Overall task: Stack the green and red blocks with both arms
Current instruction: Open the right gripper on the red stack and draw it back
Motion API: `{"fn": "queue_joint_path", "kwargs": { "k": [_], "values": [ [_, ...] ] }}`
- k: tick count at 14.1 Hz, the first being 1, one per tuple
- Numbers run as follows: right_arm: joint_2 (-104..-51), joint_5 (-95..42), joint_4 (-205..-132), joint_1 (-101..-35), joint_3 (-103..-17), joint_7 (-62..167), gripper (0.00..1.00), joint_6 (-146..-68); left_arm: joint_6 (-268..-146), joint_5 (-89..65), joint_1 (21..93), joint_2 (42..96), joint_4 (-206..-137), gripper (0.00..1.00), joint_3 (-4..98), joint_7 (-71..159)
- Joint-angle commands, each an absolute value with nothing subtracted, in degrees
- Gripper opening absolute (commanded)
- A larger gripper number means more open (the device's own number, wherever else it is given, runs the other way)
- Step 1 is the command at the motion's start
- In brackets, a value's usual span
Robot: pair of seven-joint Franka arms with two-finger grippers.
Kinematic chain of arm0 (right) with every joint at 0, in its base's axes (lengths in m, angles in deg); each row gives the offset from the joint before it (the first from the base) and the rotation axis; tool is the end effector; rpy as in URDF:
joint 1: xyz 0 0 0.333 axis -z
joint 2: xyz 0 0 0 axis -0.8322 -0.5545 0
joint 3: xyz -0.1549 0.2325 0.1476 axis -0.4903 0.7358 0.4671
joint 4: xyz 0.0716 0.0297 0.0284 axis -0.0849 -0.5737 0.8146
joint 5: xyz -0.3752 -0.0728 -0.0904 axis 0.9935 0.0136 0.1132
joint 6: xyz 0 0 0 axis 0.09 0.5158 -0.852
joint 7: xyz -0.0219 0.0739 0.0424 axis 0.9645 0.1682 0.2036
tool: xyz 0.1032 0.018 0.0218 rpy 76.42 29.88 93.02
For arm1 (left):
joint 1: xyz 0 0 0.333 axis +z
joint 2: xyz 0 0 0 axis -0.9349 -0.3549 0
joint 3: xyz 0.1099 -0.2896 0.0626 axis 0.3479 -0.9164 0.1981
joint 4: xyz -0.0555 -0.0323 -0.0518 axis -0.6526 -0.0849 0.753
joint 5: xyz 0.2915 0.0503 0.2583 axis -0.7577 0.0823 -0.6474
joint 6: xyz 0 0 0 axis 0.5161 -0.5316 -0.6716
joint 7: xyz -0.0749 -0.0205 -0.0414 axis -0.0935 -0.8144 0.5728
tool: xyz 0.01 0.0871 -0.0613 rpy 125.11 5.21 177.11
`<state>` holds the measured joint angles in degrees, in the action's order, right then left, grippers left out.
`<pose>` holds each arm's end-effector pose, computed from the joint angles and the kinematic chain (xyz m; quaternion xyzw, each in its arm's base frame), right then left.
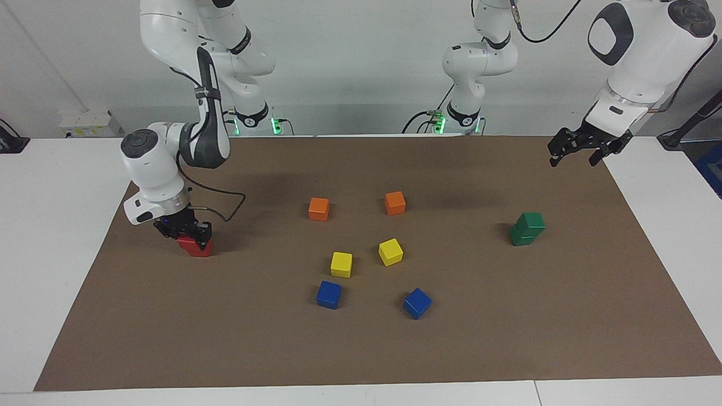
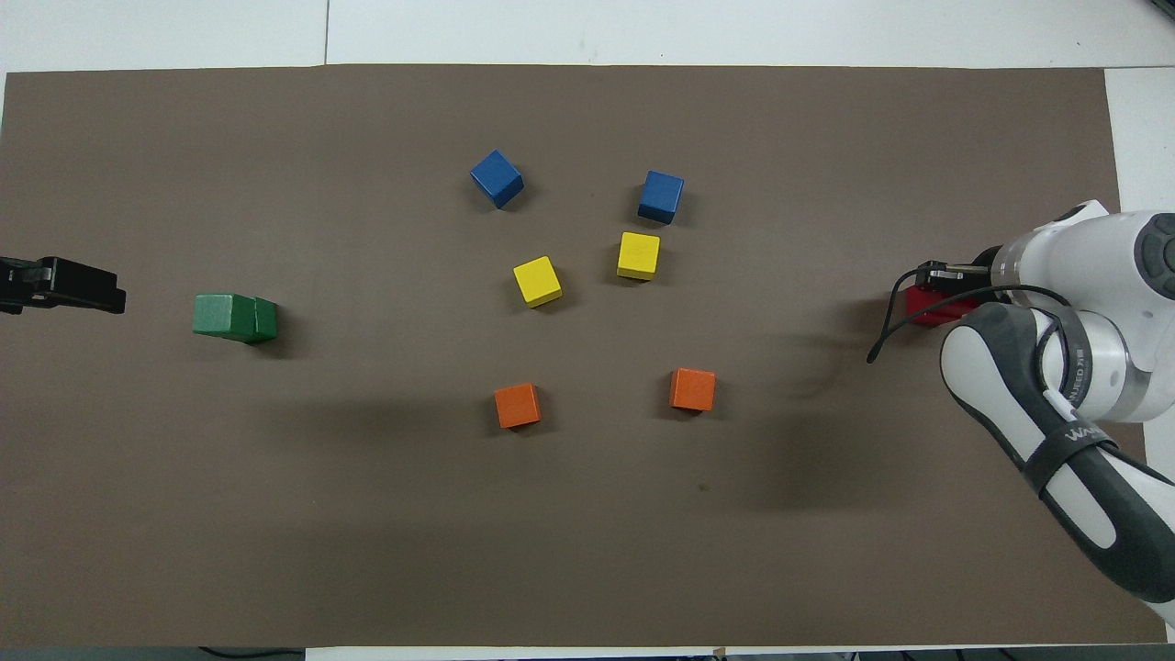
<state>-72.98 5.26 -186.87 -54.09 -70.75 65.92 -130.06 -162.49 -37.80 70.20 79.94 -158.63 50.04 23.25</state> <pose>0.5767 -0.0585 0.3335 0.9934 -0.0923 0.0670 0.0136 0.5506 0.0093 0.5901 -0.9991 0.0400 0.0099 0.0054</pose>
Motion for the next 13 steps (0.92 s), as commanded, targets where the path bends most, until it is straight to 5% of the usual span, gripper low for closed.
{"fn": "queue_joint_path", "kwargs": {
  "k": [1, 2, 4, 10, 13],
  "values": [
    [-71.3, 4.0, -188.8, -53.0, -70.1, 64.0, 0.03, -131.0, -161.4, -37.5, 69.3, 79.2, -156.7, 1.00, 47.8, 23.6],
    [-71.3, 4.0, -188.7, -53.0, -70.1, 64.0, 0.21, -131.0, -162.2, -37.5, 69.0, 79.2, -156.6, 1.00, 47.6, 23.5],
    [-71.3, 4.0, -188.7, -52.9, -70.1, 63.9, 1.00, -131.0, -163.3, -37.6, 68.9, 79.9, -157.9, 1.00, 47.9, 23.3],
    [-71.3, 4.0, -186.9, -53.5, -70.2, 63.9, 1.00, -129.0, -164.0, -37.5, 69.1, 79.6, -157.2, 1.00, 47.7, 23.6],
    [-71.1, 4.5, -177.2, -54.0, -70.0, 63.8, 1.00, -115.3, -165.2, -37.5, 69.1, 79.5, -157.2, 1.00, 47.8, 23.5]
  ]
}}
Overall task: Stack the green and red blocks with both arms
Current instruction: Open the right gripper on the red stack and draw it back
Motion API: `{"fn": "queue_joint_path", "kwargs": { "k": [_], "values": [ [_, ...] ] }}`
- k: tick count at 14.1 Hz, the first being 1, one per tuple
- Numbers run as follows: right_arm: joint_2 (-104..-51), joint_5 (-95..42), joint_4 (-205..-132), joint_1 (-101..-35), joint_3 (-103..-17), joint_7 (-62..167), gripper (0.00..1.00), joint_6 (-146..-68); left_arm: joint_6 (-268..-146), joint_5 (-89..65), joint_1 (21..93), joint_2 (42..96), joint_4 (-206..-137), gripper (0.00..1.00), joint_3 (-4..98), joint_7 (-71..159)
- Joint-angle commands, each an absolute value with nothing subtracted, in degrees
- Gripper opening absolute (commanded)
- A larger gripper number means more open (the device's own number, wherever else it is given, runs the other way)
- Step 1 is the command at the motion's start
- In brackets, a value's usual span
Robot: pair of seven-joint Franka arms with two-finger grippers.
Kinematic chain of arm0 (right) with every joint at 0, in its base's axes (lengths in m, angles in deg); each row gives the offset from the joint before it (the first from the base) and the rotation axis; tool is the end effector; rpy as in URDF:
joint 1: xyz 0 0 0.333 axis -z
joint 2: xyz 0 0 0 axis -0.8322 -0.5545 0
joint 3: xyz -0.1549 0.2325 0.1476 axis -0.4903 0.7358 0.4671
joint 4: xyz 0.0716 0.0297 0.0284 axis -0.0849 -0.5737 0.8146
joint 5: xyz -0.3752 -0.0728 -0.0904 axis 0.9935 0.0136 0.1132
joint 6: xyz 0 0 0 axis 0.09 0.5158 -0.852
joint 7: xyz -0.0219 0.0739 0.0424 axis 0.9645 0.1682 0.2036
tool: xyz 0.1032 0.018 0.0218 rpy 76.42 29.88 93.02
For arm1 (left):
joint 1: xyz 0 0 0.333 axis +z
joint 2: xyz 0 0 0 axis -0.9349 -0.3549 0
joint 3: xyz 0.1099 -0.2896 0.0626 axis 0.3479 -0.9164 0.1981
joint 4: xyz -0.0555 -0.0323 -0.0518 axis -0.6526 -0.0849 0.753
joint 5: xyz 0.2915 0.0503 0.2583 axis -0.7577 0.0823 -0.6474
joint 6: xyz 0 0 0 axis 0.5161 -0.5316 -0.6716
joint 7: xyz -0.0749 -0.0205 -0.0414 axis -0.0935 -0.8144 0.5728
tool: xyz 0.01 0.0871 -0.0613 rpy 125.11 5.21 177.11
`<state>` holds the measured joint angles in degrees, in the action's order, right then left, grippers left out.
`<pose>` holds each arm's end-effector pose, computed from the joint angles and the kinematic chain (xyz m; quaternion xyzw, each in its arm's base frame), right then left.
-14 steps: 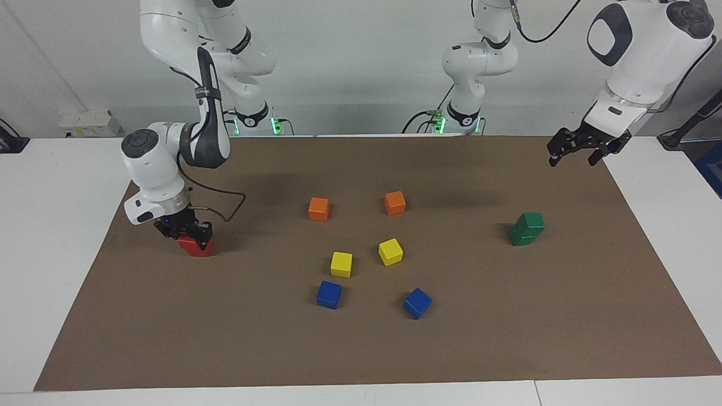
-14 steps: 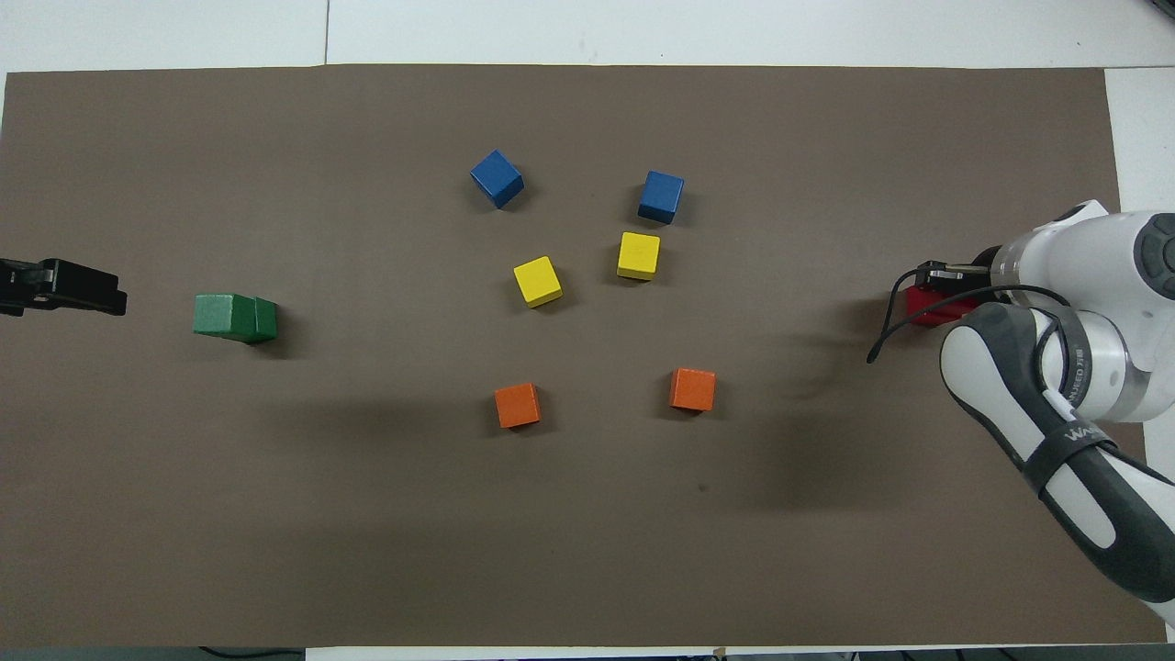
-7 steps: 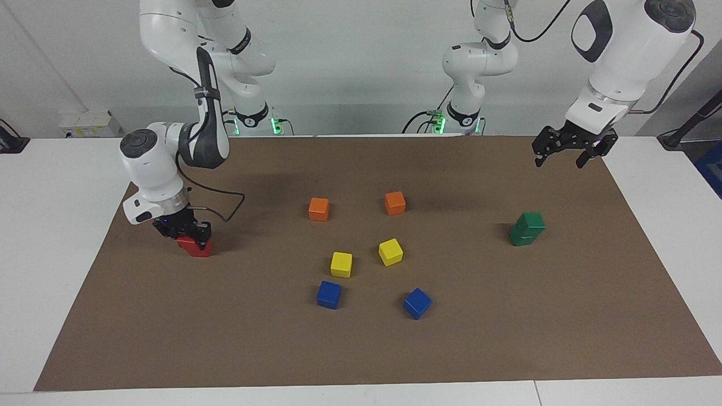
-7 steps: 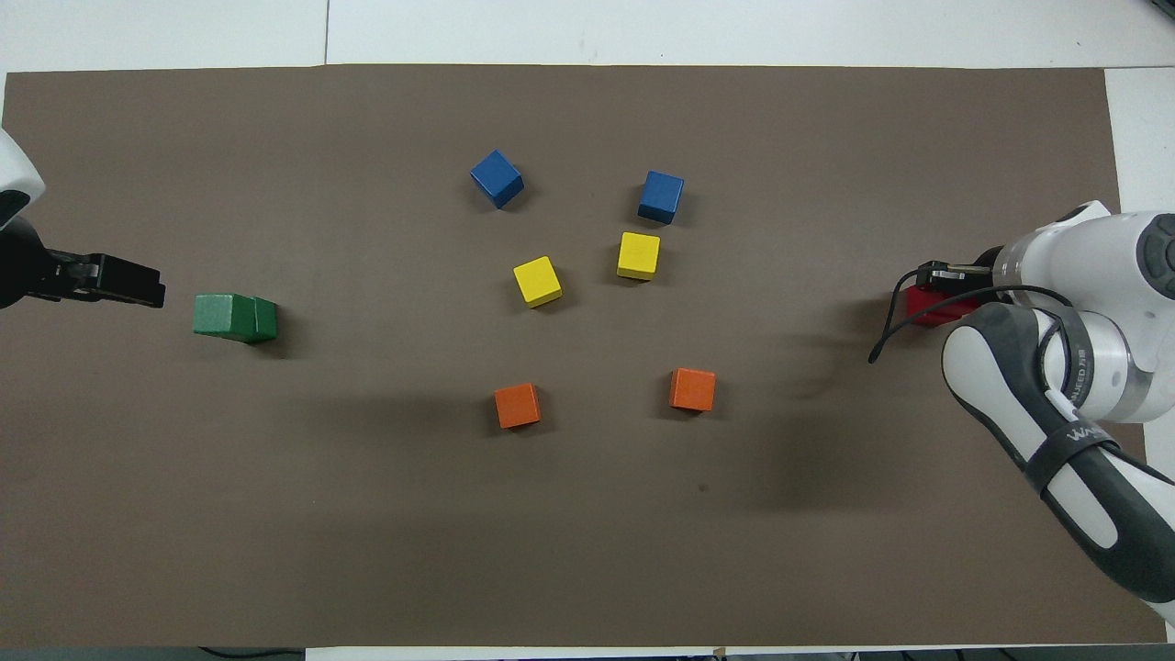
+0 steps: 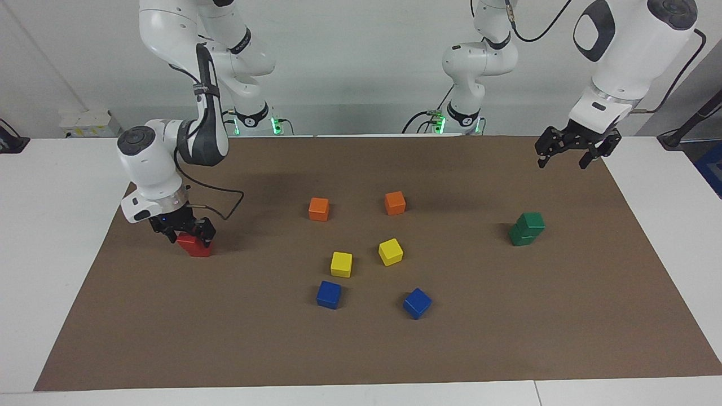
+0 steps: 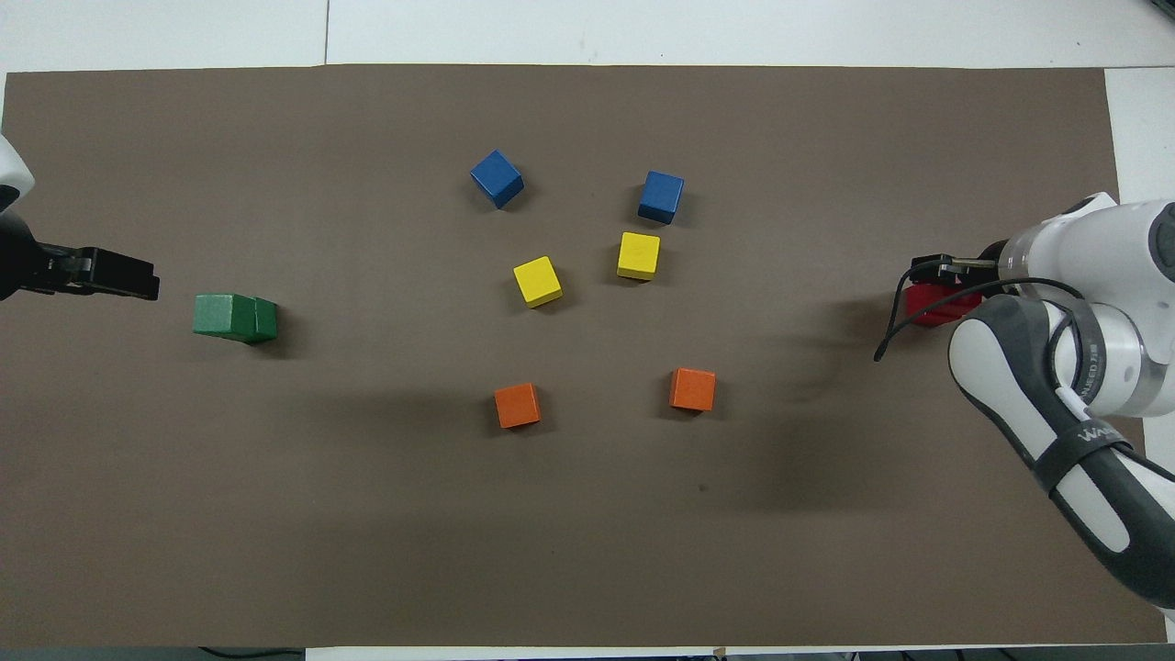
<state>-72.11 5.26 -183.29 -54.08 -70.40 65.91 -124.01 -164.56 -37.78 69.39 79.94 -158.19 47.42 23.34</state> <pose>0.5844 -0.0560 0.3596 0.9944 -0.0904 0.0530 0.0132 0.5544 -0.0242 0.5970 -0.9975 0.0692 -0.0122 0.0066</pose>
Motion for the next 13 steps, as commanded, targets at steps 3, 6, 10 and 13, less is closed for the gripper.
{"fn": "queue_joint_path", "kwargs": {
  "k": [3, 6, 10, 13],
  "values": [
    [-69.2, 4.5, -168.5, -54.9, -69.1, 63.7, 1.00, -101.1, -164.4, -37.5, 69.0, 80.2, -157.9, 1.00, 48.0, 23.3],
    [-63.4, 4.5, -168.3, -55.0, -68.1, 63.4, 1.00, -96.8, -164.5, -37.5, 68.9, 80.3, -157.9, 1.00, 47.9, 23.3],
    [-59.7, 4.1, -168.1, -55.8, -68.0, 63.4, 1.00, -92.0, -164.4, -37.5, 69.6, 80.6, -157.9, 1.00, 48.0, 23.3],
    [-59.7, 4.1, -167.7, -56.0, -67.7, 63.3, 1.00, -92.0, -164.4, -37.5, 69.7, 80.6, -157.9, 1.00, 48.0, 23.3]
  ]
}}
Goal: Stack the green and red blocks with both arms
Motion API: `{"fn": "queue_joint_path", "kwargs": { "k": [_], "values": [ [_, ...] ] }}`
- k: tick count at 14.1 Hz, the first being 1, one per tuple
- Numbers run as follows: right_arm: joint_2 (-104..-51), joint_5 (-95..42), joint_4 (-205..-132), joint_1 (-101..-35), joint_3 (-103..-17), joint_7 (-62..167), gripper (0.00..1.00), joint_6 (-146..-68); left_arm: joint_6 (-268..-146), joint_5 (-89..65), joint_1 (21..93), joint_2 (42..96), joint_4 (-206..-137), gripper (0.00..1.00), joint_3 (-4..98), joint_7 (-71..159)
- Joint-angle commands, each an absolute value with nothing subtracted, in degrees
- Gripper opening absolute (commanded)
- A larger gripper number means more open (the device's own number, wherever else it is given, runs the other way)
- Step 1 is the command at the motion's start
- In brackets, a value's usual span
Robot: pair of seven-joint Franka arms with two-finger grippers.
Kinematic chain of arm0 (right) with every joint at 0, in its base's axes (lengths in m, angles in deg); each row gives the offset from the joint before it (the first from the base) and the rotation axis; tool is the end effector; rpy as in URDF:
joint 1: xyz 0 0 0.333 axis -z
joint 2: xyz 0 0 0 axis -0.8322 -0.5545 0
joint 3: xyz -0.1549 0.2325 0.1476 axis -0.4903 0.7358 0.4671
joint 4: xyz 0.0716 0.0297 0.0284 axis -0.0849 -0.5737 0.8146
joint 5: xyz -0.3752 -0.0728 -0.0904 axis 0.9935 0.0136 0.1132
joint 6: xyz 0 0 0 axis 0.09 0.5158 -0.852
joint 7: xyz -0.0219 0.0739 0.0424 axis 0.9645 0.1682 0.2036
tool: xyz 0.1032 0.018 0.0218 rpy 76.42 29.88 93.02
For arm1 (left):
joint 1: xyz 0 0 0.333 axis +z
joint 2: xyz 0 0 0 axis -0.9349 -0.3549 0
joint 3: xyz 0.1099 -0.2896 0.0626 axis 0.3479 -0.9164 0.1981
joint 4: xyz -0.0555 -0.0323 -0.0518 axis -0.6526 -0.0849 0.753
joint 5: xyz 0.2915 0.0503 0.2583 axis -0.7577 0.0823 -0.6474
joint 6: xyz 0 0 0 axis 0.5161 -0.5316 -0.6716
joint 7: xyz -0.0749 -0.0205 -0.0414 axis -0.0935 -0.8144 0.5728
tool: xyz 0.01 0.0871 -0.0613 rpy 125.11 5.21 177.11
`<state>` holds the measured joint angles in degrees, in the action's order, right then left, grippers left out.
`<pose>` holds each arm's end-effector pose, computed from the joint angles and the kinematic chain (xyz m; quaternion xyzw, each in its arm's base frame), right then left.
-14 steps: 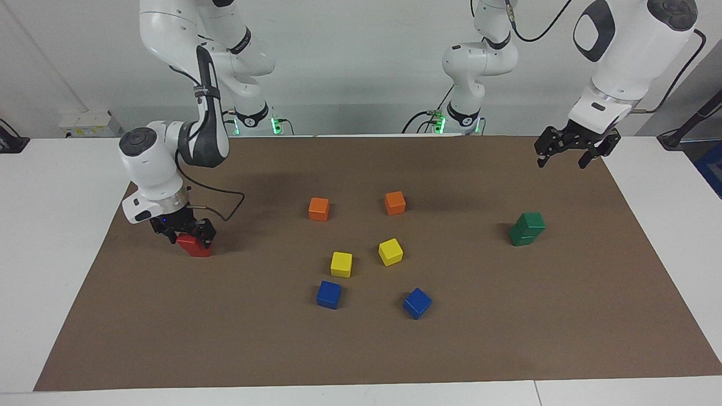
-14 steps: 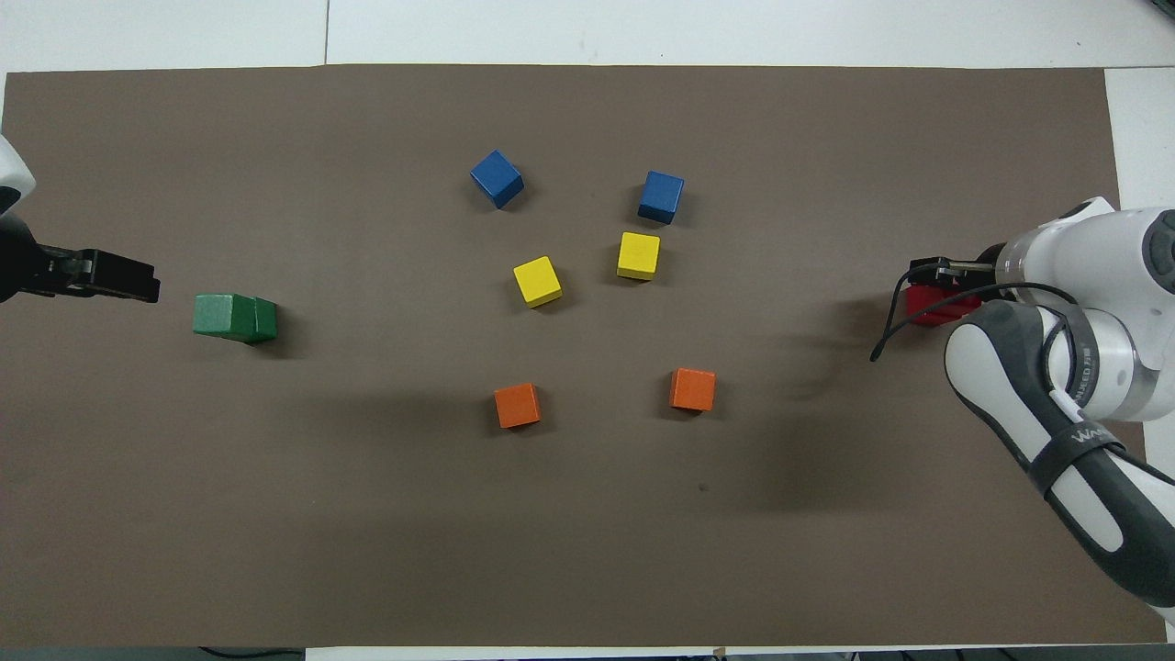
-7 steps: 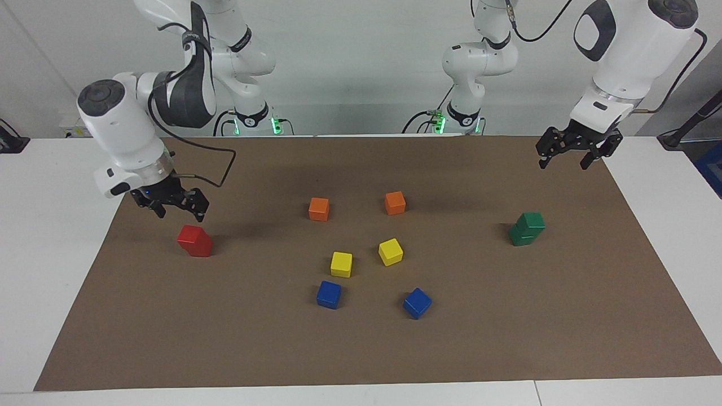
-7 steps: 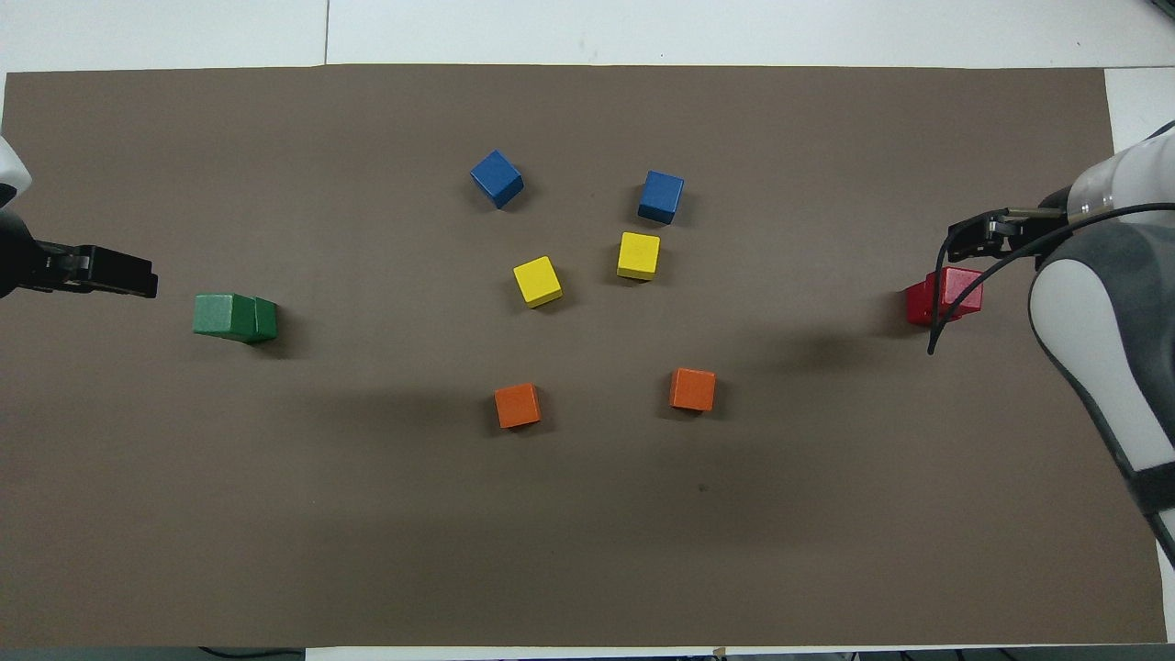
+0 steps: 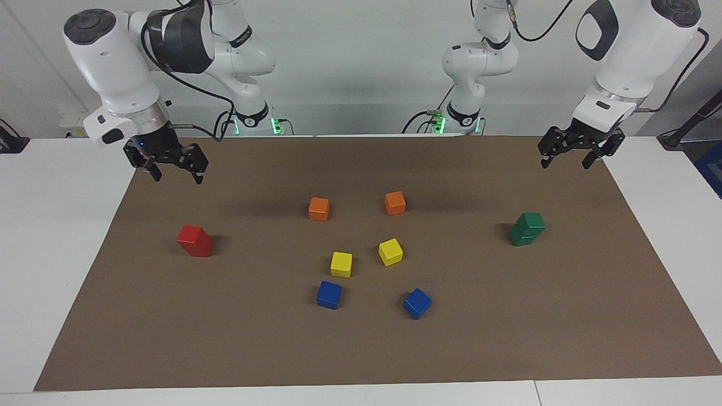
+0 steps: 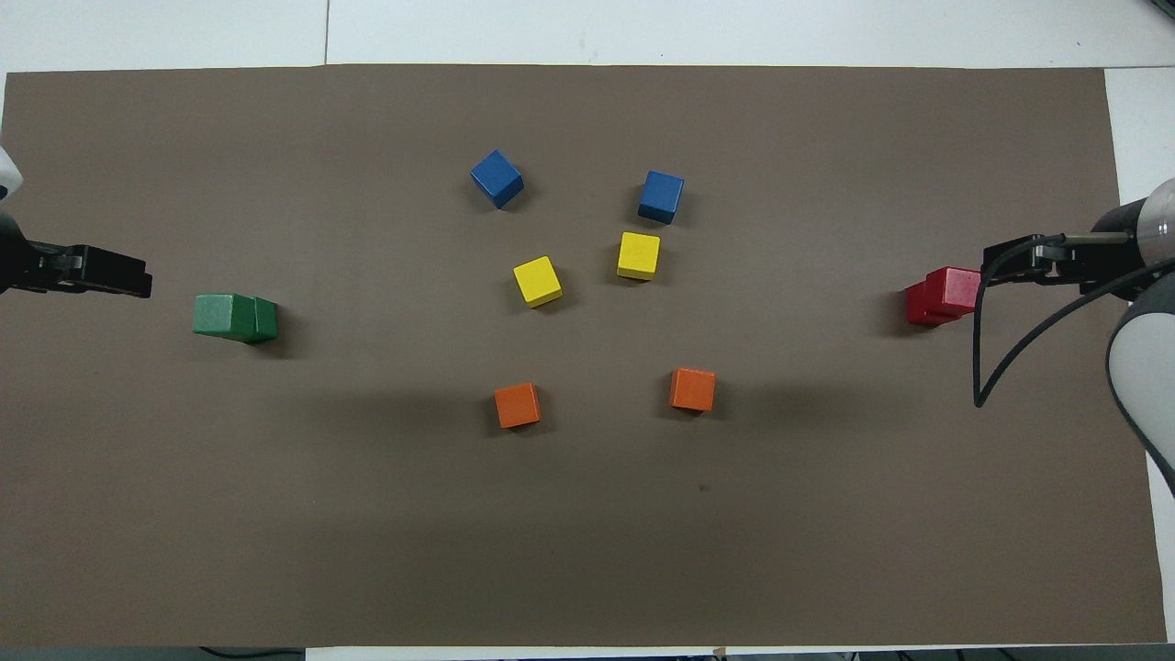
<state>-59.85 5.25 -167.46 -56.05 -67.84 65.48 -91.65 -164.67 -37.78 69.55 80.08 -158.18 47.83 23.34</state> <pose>0.5535 -0.0116 0.5608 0.9984 -0.0533 0.0160 0.0101 0.5542 -0.0187 0.5986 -0.9978 0.0642 -0.0144 0.0067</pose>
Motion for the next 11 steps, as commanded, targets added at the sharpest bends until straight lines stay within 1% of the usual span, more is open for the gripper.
{"fn": "queue_joint_path", "kwargs": {
  "k": [1, 2, 5, 8, 11],
  "values": [
    [-60.2, 4.0, -166.7, -55.9, -67.0, 63.6, 1.00, -93.4, -164.4, -37.5, 69.7, 80.6, -157.9, 1.00, 48.0, 23.3],
    [-60.7, 3.1, -164.8, -56.0, -67.0, 63.6, 1.00, -94.3, -164.4, -37.5, 69.7, 80.6, -157.9, 1.00, 48.0, 23.3],
    [-60.5, 2.2, -163.9, -56.1, -67.0, 63.4, 1.00, -92.6, -164.4, -37.5, 69.7, 80.6, -157.9, 1.00, 48.0, 23.3],
    [-60.8, 2.9, -161.2, -56.0, -67.1, 63.6, 1.00, -86.0, -164.4, -37.5, 69.7, 80.6, -157.9, 1.00, 48.0, 23.3],
    [-60.8, 3.1, -160.8, -56.7, -68.1, 63.5, 1.00, -84.6, -164.3, -37.5, 69.7, 80.6, -157.9, 1.00, 48.0, 23.3]
  ]
}}
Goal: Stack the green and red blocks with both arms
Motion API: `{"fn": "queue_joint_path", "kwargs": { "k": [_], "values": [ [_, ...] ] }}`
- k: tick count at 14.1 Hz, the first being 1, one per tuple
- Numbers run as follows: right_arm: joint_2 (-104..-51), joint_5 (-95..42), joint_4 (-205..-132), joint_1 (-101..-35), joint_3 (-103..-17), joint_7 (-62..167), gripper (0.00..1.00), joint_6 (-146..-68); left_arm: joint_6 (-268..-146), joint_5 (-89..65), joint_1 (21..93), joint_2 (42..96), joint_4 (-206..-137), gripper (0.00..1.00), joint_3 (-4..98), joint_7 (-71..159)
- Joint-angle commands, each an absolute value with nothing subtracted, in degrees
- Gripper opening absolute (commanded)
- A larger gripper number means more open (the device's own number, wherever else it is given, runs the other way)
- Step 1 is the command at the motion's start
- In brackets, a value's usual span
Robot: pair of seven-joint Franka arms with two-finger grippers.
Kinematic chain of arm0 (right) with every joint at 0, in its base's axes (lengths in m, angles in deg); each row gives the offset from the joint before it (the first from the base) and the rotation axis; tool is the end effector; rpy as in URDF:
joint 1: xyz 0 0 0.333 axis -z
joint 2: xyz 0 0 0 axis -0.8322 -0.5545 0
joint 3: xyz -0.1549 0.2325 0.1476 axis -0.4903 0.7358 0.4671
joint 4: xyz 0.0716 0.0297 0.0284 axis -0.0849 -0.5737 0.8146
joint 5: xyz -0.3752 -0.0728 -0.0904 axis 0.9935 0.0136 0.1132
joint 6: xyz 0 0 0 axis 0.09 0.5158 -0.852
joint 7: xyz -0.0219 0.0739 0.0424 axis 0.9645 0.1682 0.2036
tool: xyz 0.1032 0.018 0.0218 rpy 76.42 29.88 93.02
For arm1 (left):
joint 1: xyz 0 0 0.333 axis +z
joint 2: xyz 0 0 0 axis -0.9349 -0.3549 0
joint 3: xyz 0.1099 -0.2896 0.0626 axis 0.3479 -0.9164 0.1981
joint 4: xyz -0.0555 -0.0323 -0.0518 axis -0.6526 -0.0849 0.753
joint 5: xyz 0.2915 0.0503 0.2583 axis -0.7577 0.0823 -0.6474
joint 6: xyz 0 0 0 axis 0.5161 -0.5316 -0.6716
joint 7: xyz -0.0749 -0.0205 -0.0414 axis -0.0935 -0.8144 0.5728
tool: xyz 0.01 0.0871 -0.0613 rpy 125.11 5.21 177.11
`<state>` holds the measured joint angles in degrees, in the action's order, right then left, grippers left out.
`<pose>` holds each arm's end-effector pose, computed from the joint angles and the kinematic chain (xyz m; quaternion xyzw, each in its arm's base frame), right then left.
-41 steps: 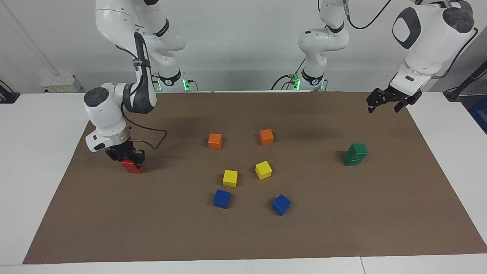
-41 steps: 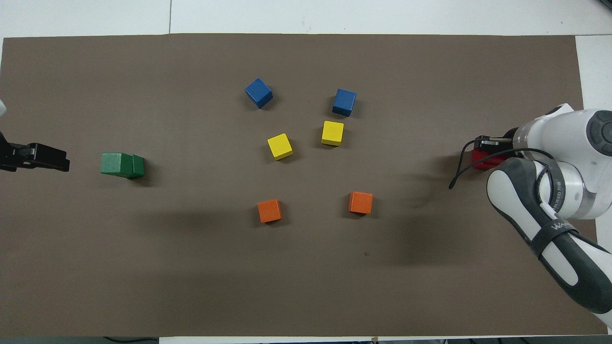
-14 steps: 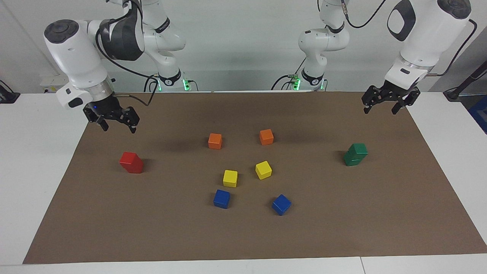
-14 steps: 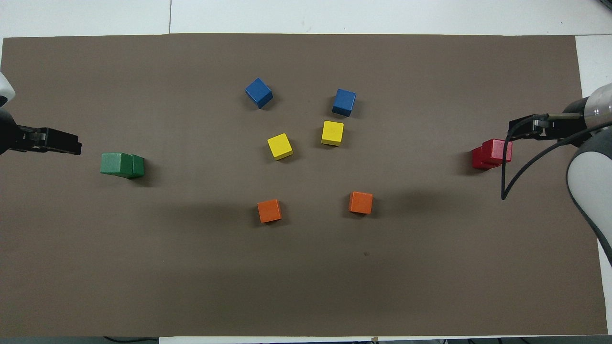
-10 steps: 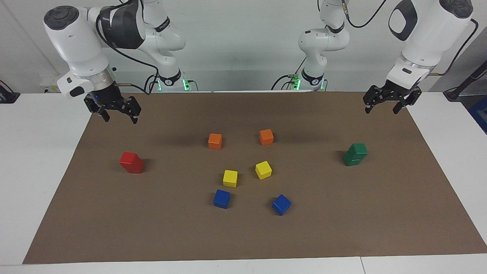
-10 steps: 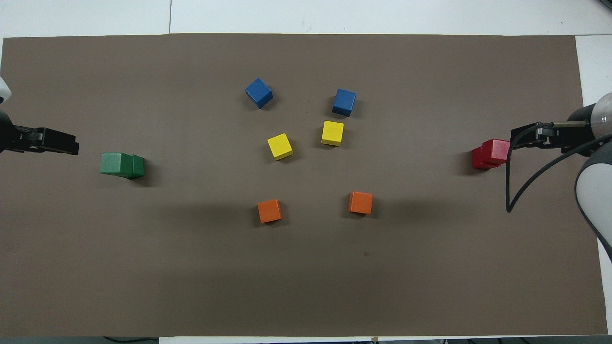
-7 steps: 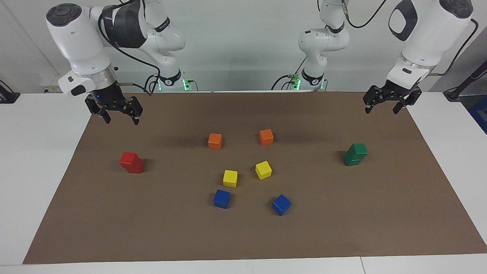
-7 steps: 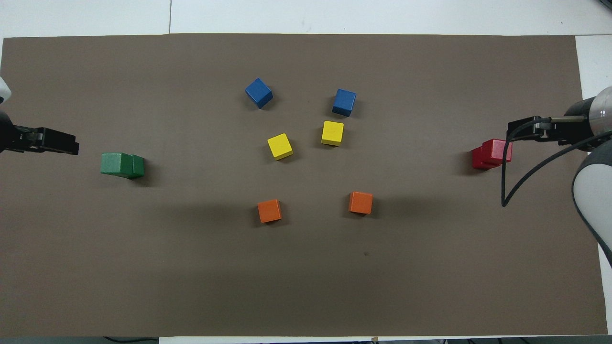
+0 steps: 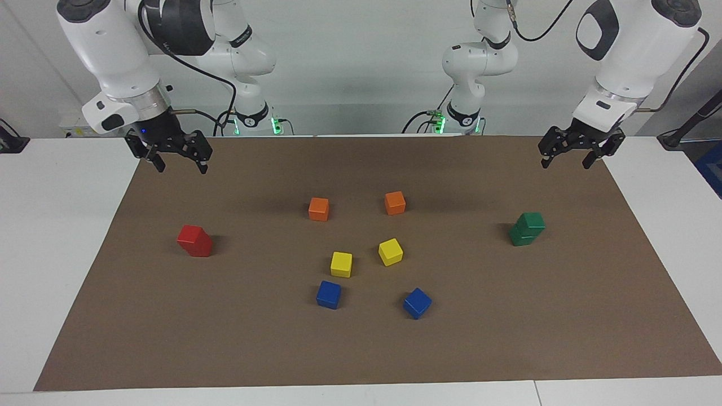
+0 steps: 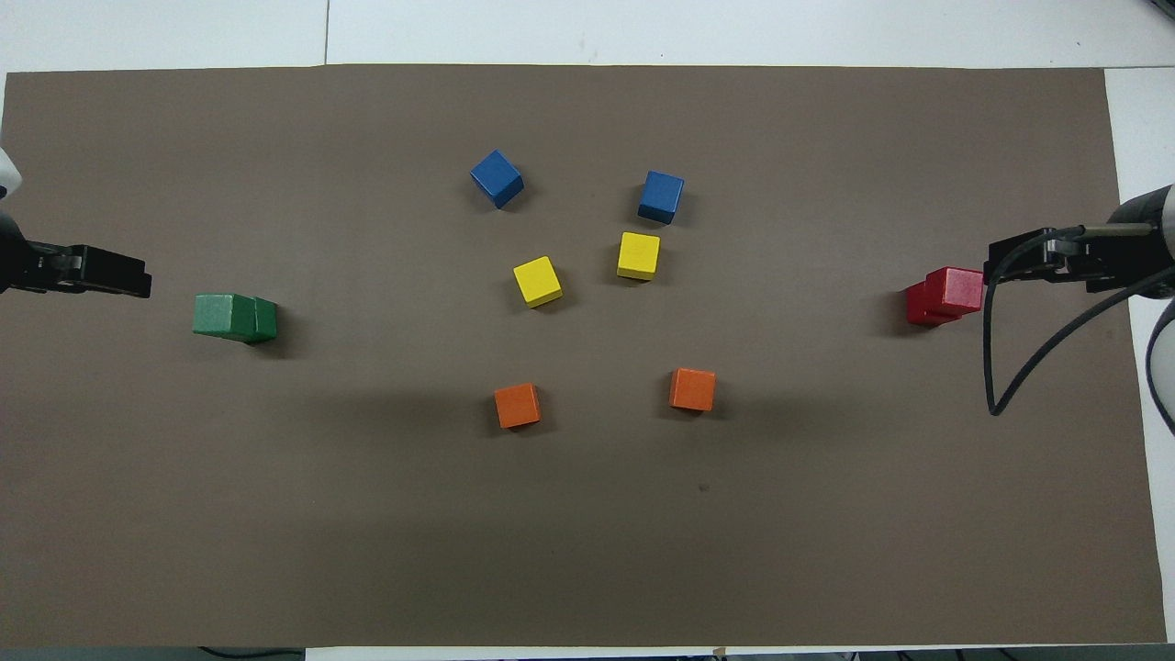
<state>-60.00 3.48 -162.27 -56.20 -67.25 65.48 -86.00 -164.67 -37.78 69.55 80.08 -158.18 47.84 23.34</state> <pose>0.5507 -0.0016 0.5940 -0.9987 0.0495 -0.0101 0.0048 0.5542 -0.0186 0.5986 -0.9978 0.0642 -0.0144 0.0067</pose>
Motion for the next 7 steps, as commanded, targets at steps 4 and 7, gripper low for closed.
{"fn": "queue_joint_path", "kwargs": {
  "k": [4, 7],
  "values": [
    [-60.9, 3.3, -161.3, -61.1, -72.6, 63.4, 1.00, -84.6, -164.4, -37.5, 69.7, 80.6, -157.9, 1.00, 48.0, 23.3],
    [-60.9, 3.8, -161.3, -61.1, -72.7, 63.4, 1.00, -84.5, -164.4, -37.5, 69.7, 80.6, -157.9, 1.00, 48.0, 23.3]
  ]
}}
